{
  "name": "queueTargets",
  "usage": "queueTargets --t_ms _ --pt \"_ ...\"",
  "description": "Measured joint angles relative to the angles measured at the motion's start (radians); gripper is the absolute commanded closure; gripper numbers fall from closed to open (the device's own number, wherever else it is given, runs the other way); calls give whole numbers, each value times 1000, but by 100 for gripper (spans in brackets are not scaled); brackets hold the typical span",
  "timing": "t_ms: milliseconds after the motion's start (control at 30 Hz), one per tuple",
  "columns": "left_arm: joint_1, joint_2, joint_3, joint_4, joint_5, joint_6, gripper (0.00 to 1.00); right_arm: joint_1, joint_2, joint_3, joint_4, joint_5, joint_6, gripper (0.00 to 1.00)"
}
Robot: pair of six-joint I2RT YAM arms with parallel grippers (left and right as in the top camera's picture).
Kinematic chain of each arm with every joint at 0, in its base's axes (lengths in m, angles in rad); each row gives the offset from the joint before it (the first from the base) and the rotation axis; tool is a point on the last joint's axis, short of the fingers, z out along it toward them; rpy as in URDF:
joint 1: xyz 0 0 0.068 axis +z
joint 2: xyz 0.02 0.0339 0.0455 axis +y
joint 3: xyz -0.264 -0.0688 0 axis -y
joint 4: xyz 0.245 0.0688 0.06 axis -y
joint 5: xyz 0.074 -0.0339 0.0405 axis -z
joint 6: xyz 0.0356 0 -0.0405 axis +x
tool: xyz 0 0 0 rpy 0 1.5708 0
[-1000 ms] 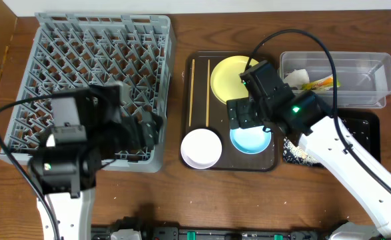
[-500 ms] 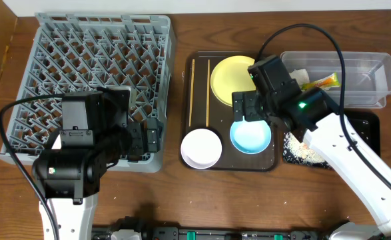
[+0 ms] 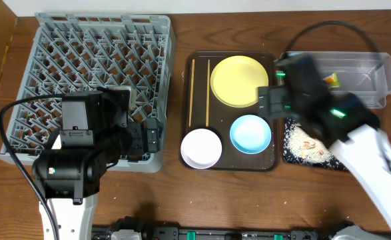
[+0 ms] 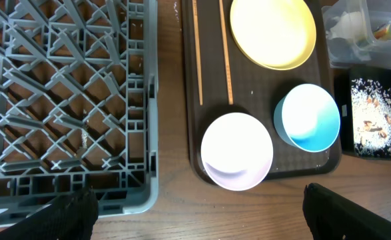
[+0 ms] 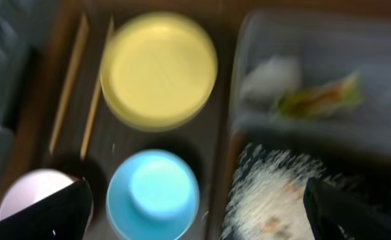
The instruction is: Sort waste into correct bins and load items into the dishwasher
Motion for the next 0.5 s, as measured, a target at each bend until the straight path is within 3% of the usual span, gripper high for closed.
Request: queueTargets --t_ms 233,500 --pt "0 0 0 0 0 0 2 -117 -326 -87 169 9 -164 1" --pt "0 0 0 0 -1 0 2 -340 -712 -563 404 -42 -204 1"
